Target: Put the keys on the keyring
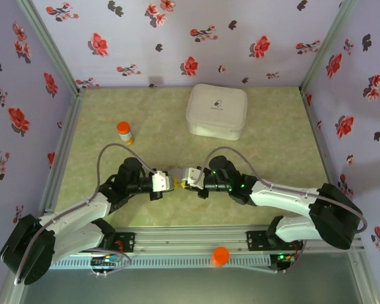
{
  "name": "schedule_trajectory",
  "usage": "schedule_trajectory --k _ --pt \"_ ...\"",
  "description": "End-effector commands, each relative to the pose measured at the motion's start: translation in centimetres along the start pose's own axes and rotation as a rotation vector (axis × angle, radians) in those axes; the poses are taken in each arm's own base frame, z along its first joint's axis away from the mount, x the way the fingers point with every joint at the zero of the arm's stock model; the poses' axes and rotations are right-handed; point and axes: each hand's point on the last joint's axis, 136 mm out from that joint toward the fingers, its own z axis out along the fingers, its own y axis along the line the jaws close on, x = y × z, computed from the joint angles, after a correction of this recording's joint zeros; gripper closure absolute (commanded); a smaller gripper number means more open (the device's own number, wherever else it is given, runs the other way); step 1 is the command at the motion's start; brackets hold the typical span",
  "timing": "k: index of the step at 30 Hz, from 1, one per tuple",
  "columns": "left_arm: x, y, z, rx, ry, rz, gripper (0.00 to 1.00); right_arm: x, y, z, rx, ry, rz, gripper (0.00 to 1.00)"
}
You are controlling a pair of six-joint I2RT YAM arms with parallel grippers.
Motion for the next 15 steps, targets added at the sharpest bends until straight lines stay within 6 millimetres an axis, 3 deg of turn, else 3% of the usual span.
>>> schedule_trajectory --k 1,8,13,14,15 --pt "-2.1 -0.3 -0.1 0.022 -0.088 0.058 1.0 -0.5 -0.1 0.3 -0.014 -0.01 0.001 0.91" --pt "-2.8 -0.4 -0.1 0.034 -0.115 0.049 1.0 -0.2 0.1 0.5 -0.028 -0.029 -0.006 0.88" --pt "-2.9 -0.3 0.0 0.033 -0.118 0.045 1.0 -0.3 0.7 0.7 -0.074 -0.026 -0.013 1.0" --pt "-2.8 -0.1 0.0 0.025 -0.114 0.041 0.99 -0.3 0.9 0.6 -0.082 -0.024 -0.016 1.0" --pt "-2.7 0.2 0.0 0.006 -0.103 0.024 0.85 -0.2 0.9 0.6 -0.084 -0.021 -0.016 1.0"
